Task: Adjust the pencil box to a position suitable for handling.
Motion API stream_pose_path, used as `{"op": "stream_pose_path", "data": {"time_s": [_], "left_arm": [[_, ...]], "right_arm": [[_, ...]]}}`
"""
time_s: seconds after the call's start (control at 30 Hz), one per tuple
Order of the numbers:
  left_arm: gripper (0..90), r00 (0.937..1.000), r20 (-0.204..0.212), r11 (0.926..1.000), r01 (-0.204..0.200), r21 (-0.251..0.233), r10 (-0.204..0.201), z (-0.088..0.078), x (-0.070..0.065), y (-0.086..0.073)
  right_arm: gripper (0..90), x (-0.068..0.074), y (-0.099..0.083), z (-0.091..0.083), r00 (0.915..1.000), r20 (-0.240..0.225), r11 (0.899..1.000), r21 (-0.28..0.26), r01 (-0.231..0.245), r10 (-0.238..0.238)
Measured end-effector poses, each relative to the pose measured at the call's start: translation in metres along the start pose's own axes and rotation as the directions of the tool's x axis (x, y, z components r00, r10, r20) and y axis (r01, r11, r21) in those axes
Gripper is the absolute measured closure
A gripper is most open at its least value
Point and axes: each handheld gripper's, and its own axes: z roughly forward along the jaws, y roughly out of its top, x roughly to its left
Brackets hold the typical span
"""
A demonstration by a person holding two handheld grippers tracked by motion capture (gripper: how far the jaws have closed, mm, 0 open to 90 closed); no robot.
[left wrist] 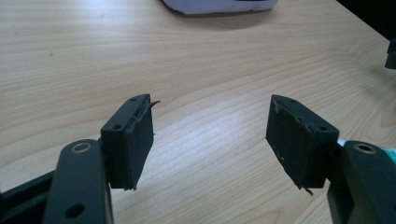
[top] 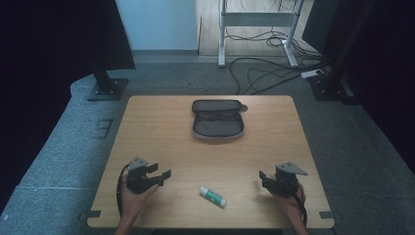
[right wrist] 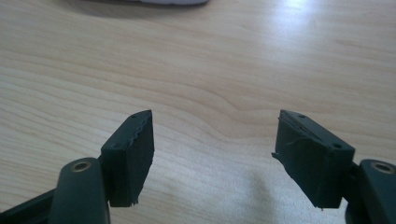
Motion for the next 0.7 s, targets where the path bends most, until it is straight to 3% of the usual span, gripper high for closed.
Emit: {"op": "stream_pose_path", "data": {"time_s": [0.17,0.47,0.7], "left_arm": [[32.3,0.9999,0.012,0.9999,0.01,-0.003,-0.01,0.006,-0.001,0.012],[32.8,0.9997,0.019,0.9997,0.016,0.016,-0.016,0.018,-0.001,0.023],[33.2,0.9998,0.011,0.9997,-0.018,0.017,0.018,0.023,-0.007,0.041]], "right_arm": [[30.6,0.0,0.011,-0.001,0.9999,-0.01,1.0,-0.029,-0.004,0.004],[31.7,0.007,0.025,0.004,0.9991,-0.038,0.999,-0.034,0.015,-0.016],[32.3,0.011,0.037,0.01,0.999,-0.036,0.999,-0.045,0.024,-0.025]]}}
